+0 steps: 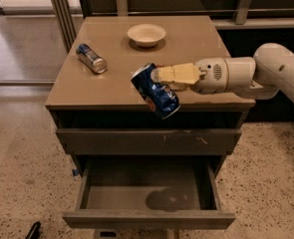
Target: Place pepsi can into middle drawer
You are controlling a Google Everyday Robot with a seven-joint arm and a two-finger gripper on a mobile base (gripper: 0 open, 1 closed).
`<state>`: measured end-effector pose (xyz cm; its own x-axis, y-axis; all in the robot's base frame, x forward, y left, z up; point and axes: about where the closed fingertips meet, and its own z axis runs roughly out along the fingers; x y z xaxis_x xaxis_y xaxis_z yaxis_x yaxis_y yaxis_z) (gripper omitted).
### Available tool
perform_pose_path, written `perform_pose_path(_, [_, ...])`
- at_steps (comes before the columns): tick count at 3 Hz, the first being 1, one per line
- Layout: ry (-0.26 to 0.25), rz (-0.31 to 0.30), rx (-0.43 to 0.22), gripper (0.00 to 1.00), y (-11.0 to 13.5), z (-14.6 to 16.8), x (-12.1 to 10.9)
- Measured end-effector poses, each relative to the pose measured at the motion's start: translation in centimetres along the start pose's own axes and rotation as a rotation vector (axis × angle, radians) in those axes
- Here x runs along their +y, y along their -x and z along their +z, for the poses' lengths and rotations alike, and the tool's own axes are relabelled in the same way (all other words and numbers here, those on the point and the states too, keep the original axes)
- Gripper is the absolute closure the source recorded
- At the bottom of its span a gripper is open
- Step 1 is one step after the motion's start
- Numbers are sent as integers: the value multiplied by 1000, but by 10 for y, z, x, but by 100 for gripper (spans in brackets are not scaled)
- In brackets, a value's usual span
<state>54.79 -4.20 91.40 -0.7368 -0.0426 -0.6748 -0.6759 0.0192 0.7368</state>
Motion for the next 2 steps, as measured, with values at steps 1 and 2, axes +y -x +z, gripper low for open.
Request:
perform_pose_path(1, [-70,-18,-70,100,-20,-7,-25])
perform_pose_path(2, [-131,-36,-133,100,-32,-22,-34])
